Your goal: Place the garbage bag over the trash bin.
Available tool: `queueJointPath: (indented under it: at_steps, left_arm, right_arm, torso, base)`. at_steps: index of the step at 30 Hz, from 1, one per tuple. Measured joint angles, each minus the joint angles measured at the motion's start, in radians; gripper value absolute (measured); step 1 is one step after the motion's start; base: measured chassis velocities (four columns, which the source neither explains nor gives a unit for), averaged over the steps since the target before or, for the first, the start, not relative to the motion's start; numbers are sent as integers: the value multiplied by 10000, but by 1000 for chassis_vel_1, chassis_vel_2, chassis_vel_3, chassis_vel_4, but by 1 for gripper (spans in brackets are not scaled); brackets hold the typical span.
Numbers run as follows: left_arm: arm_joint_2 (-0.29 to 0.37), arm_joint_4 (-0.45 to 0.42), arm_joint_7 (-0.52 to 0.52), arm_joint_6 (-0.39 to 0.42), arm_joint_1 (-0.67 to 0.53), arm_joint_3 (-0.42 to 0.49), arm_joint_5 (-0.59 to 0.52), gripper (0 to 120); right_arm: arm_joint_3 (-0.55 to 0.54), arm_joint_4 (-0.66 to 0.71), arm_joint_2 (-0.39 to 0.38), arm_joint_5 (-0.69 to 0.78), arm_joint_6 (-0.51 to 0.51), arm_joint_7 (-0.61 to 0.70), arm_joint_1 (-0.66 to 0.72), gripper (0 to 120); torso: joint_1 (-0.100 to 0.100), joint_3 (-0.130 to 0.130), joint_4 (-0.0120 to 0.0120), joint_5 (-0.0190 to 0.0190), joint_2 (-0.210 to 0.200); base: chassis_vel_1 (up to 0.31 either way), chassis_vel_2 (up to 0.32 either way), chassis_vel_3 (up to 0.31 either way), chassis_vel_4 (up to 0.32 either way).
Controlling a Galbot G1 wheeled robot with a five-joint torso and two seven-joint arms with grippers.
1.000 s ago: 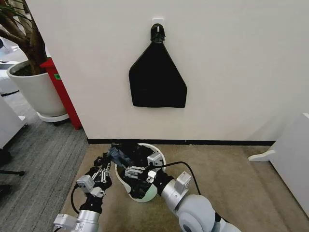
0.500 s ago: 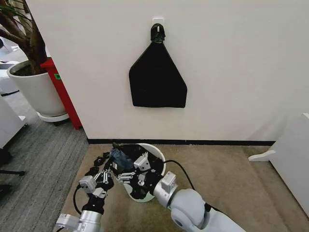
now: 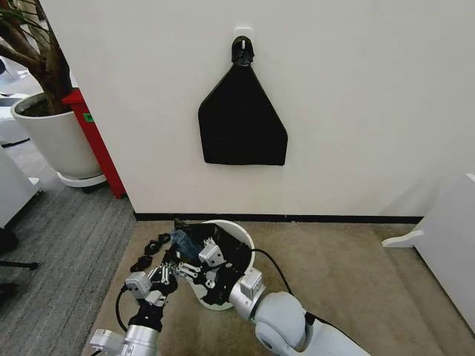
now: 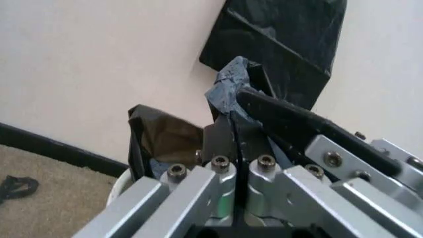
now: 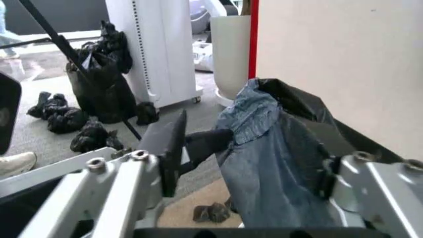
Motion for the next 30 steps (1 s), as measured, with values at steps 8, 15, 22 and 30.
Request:
queueJointPath:
  at_steps: [8, 15, 22, 30]
  left_arm:
    - [-42, -62, 48, -71, 16, 6, 2, 0]
    - [-76, -94, 75, -77, 55, 25, 30, 0]
    - [-81, -98, 79, -87, 52, 16, 42, 0]
    - [-100, 1, 70, -87, 41, -3, 78, 0]
  right_arm:
    - [7, -41, 28, 30, 63, 104, -59, 25]
    - [21, -41, 46, 31, 135, 107, -98, 1]
    - [77, -4, 84, 90, 190, 159, -78, 0]
    - [136, 85, 155, 135, 237, 236, -98, 0]
  torso:
    - [0, 0, 2, 4, 0]
    - [0, 0, 0, 0, 0]
    - [0, 1, 0, 0, 0]
    - [0, 1, 0, 0, 0]
  base:
    - [0, 0, 0, 0]
    - [0, 0, 0, 0]
    - [0, 0, 0, 0]
    - [0, 0, 0, 0]
